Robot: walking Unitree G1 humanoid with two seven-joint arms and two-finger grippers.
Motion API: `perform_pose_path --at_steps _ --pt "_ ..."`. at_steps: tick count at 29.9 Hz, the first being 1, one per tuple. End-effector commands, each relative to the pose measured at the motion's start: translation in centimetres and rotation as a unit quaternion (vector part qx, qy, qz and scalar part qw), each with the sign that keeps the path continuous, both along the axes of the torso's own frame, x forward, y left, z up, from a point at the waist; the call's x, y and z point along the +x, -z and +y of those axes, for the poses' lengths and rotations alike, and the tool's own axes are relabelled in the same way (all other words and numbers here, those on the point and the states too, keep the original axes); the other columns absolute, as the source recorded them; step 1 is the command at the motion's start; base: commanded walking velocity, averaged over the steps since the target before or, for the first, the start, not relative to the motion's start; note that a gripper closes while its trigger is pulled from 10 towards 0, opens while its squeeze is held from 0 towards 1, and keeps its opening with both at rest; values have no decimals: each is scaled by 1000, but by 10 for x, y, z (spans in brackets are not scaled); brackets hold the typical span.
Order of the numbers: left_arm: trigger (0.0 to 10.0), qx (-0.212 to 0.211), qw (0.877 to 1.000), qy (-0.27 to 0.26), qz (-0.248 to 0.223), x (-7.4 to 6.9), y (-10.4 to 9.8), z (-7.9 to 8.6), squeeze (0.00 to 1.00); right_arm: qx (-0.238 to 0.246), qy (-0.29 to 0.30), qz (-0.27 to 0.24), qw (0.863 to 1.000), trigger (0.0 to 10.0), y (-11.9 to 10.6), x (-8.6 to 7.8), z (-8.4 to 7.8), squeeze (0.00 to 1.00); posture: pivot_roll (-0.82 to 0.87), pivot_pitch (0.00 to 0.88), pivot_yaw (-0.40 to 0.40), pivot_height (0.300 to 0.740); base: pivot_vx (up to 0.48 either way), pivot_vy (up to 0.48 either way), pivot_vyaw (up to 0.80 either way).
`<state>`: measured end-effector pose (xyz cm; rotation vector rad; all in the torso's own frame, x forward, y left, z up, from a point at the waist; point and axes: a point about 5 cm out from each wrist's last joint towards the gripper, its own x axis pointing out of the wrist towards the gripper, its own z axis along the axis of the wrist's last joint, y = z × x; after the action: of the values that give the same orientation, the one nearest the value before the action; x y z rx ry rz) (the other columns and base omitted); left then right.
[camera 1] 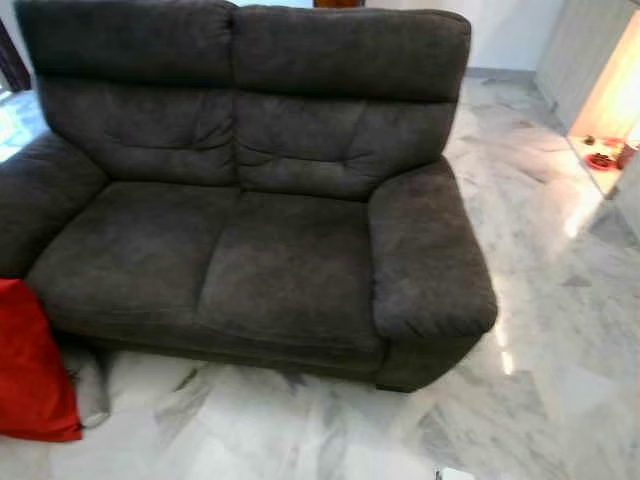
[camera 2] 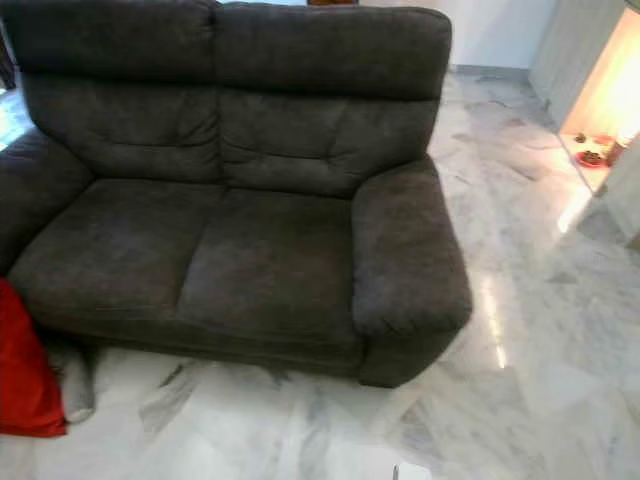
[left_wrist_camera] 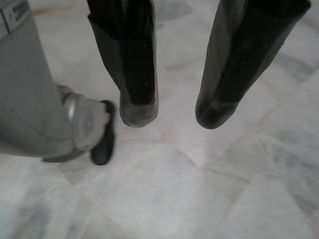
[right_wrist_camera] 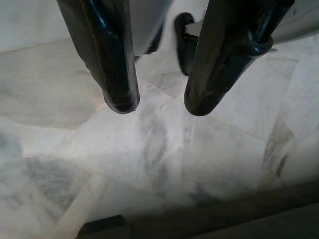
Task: Move the pillow to the sofa from floor
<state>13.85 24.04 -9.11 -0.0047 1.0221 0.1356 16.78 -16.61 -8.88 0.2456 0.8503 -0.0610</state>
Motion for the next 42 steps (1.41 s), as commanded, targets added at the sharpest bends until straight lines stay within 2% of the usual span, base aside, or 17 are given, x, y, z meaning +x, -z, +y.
perform_pose_path --at_steps 1,14,18,28,42 --pt "10000 -2 1000 -1 14 -8 3 -1 0 -3 4 10 1000 10000 3 -7 -4 0 65 107 37 740 0 420 0" --pt "10000 0 1000 0 12 -9 2 4 0 -4 6 12 1000 10000 3 -9 -5 0 55 100 40 740 0 423 0" --pt "10000 6 1000 -4 3 -2 -1 6 0 -6 3 13 1000 10000 3 -8 -8 0 60 93 37 740 0 420 0" --pt "10000 0 1000 -1 5 1 0 -1 0 -8 -2 13 1000 10000 2 -6 -8 0 57 79 38 740 0 420 0" --pt "10000 2 1000 -8 10 2 0 2 0 -10 -1 19 1000 10000 3 -9 -11 0 60 98 37 740 0 420 0"
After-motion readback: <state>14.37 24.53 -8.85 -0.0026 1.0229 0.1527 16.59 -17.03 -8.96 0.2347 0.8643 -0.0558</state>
